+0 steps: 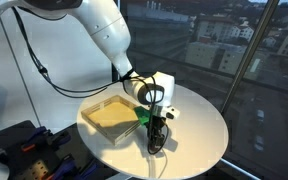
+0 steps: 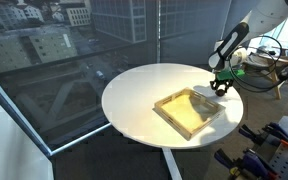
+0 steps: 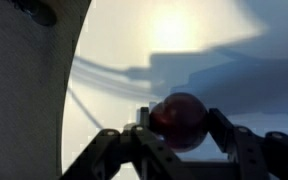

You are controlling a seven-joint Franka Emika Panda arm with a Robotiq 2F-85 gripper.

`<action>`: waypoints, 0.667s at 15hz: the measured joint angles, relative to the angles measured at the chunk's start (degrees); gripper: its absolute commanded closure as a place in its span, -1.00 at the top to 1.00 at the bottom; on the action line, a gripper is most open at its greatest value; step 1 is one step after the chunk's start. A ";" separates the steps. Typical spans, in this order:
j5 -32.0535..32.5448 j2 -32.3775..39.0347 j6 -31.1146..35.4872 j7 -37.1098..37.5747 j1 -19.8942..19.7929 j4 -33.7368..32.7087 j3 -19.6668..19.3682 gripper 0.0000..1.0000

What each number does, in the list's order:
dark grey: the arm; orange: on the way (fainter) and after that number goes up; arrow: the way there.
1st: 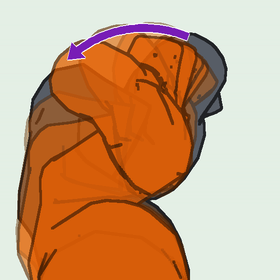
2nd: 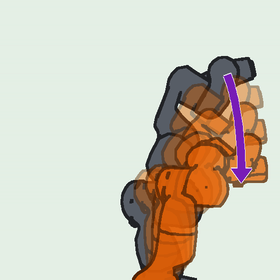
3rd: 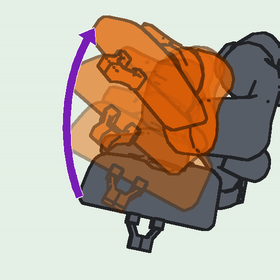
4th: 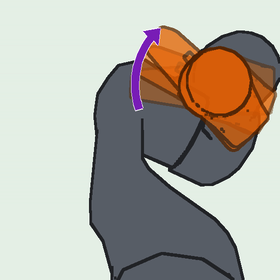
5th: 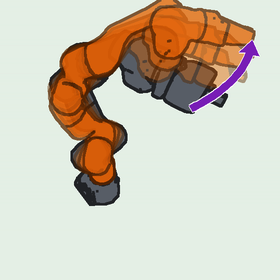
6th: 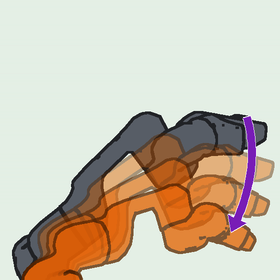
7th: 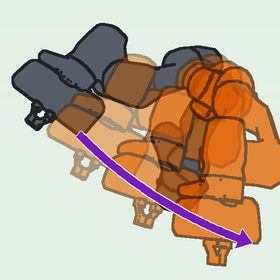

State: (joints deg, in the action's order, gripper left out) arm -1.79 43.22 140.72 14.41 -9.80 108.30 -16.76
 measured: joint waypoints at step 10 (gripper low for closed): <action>-0.07 -1.89 -4.49 -0.06 -0.24 -3.55 0.26 -0.28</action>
State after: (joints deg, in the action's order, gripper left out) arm -1.86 41.33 136.22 14.35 -10.04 104.75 -16.50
